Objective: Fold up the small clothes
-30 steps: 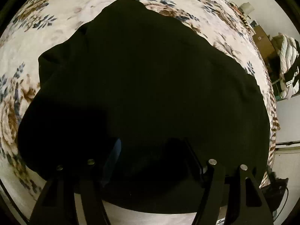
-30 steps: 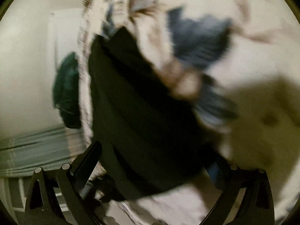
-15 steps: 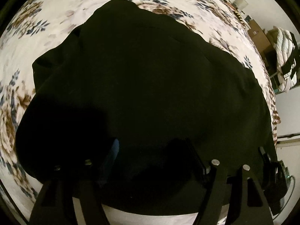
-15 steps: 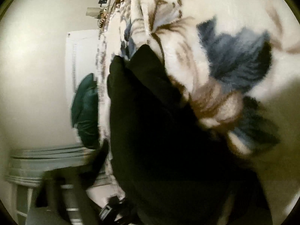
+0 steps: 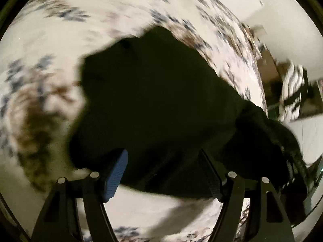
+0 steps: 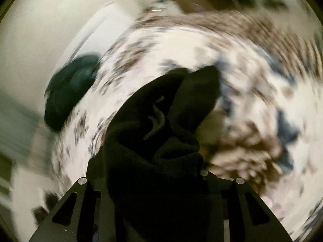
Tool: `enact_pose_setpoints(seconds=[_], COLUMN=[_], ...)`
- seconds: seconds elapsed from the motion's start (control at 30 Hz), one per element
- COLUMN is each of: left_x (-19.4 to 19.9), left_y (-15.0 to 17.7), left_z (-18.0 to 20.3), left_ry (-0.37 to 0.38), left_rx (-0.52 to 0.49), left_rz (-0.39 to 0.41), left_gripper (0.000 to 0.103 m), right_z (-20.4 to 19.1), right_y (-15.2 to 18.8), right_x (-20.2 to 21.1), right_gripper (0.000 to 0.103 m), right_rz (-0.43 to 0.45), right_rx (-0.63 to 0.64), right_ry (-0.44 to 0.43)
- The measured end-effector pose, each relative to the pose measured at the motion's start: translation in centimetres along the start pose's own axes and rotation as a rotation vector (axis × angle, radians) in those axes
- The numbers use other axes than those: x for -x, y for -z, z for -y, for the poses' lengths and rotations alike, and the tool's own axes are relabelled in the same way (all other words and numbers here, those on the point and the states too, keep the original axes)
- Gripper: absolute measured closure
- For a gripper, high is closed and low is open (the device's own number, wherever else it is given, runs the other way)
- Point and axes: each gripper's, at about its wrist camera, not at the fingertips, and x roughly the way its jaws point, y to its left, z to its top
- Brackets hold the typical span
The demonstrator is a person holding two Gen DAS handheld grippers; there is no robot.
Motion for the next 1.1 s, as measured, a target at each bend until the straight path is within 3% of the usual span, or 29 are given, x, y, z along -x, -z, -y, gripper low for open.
enact_pose_setpoints(seconds=[0.1,0.2,0.3,0.33,0.43,0.53,0.6,0.67,0.7,0.77,0.9,0.93,1.0,1.03,1.1], left_x=[2.8,5.2,6.4,6.6,7.3,7.5,7.5,7.5,7.7,8.0,7.8,7.4,6.1,5.3,3.4], left_y=[-0.5,-0.5,-0.3,-0.2,-0.3,-0.5,-1.1,-2.1,-2.4,-3.3,-4.7,-4.9,-4.9,-4.9,-4.7], left_z=[-4.1,-9.1,-13.6,-14.7,-16.4,-16.2,-15.8,-15.2,-14.9,-13.8,-10.8,-10.0,-8.5,-7.7,-6.7], left_ry=[-0.017,-0.063,-0.090,-0.092,-0.079,-0.055,-0.027,-0.004,0.010,0.036,0.079,0.090,0.105,0.106,0.117], left_rx=[0.077,0.168,0.264,0.293,0.329,0.313,0.293,0.269,0.256,0.229,0.151,0.133,0.100,0.088,0.075], left_rz=[0.042,0.086,0.106,0.111,0.124,0.124,0.116,0.111,0.109,0.098,0.069,0.052,0.013,-0.014,-0.065], left_gripper=[0.032,0.032,0.032,0.032,0.032,0.032,0.032,0.032,0.032,0.032,0.032,0.032,0.032,0.032,0.032], right_z=[-8.9,-18.6,-23.2,-24.4,-24.4,-22.5,-22.4,-22.1,-22.2,-21.8,-18.7,-16.2,-12.3,-9.7,-7.7], right_y=[1.4,7.9,14.9,17.7,22.7,24.9,25.7,26.0,25.6,23.3,18.3,16.3,14.5,13.8,13.9], right_x=[-1.7,-4.1,-4.9,-5.3,-5.4,-5.9,-5.7,-5.5,-5.0,-2.6,2.7,3.4,3.1,2.6,1.8], right_gripper=[0.067,0.067,0.067,0.067,0.067,0.067,0.060,0.053,0.042,0.015,0.013,0.013,0.013,0.013,0.013], right_rz=[-0.026,-0.082,-0.158,-0.197,-0.240,-0.237,-0.208,-0.225,-0.256,-0.369,-0.446,-0.486,-0.544,-0.557,-0.550], right_rx=[0.315,0.741,1.027,1.126,1.246,1.297,1.330,1.340,1.322,1.180,0.840,0.660,0.421,0.312,0.316], right_ry=[0.008,0.019,0.006,0.007,0.048,0.084,0.101,0.107,0.082,-0.111,-0.332,-0.356,-0.355,-0.307,-0.222])
